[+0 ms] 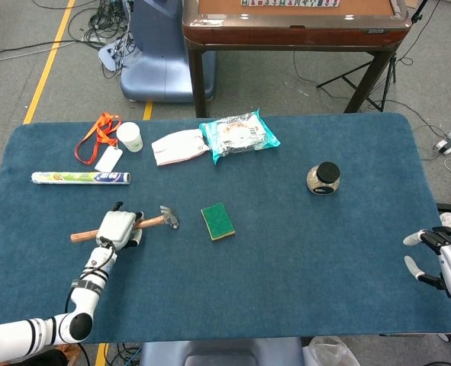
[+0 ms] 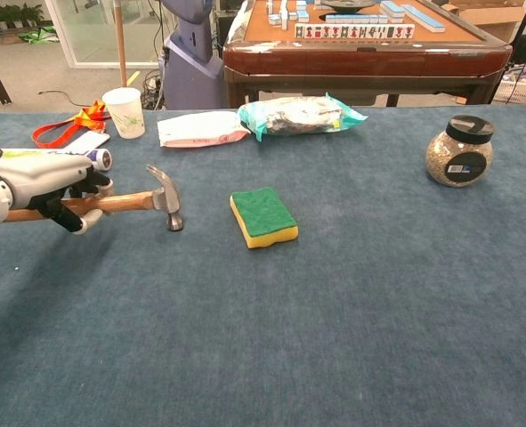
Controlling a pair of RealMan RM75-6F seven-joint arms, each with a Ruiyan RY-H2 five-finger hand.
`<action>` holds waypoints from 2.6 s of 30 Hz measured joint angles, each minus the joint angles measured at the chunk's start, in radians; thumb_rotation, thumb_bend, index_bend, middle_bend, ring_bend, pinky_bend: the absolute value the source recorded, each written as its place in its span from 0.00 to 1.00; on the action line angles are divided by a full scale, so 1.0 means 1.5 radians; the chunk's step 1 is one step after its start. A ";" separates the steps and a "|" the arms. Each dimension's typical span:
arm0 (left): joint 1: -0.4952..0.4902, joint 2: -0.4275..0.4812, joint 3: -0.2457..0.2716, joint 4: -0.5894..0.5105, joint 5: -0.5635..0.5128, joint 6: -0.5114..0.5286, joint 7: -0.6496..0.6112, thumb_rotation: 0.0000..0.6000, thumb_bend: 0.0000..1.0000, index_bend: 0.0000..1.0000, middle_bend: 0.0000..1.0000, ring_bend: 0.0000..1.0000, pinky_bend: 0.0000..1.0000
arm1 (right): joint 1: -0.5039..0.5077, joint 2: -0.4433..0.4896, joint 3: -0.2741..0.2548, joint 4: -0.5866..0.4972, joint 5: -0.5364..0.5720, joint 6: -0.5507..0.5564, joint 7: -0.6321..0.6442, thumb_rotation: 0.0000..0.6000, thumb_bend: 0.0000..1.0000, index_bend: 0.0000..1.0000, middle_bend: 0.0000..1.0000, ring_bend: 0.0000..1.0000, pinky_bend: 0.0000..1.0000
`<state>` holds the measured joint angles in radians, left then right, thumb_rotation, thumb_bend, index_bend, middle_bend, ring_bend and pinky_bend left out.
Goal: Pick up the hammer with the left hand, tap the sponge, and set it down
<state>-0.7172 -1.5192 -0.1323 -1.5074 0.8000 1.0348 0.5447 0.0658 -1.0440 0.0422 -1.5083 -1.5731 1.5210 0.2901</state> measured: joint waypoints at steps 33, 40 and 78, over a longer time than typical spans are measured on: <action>0.042 0.034 -0.026 0.011 0.235 -0.037 -0.353 1.00 0.67 0.78 0.81 0.60 0.12 | -0.001 0.000 0.000 -0.002 0.001 0.002 -0.004 1.00 0.32 0.46 0.45 0.39 0.26; 0.046 0.029 -0.013 0.048 0.373 -0.012 -0.484 1.00 0.68 0.79 0.83 0.64 0.49 | 0.002 0.000 -0.001 -0.003 0.001 -0.004 -0.007 1.00 0.32 0.46 0.45 0.39 0.26; -0.037 -0.129 0.030 0.404 0.583 0.123 -0.623 1.00 0.68 0.79 0.85 0.69 0.86 | 0.004 0.000 0.000 -0.004 0.007 -0.011 -0.009 1.00 0.32 0.46 0.45 0.39 0.26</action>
<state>-0.7729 -1.7125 -0.0879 -0.9014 1.6741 1.2194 -0.3895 0.0711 -1.0435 0.0422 -1.5139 -1.5632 1.5051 0.2772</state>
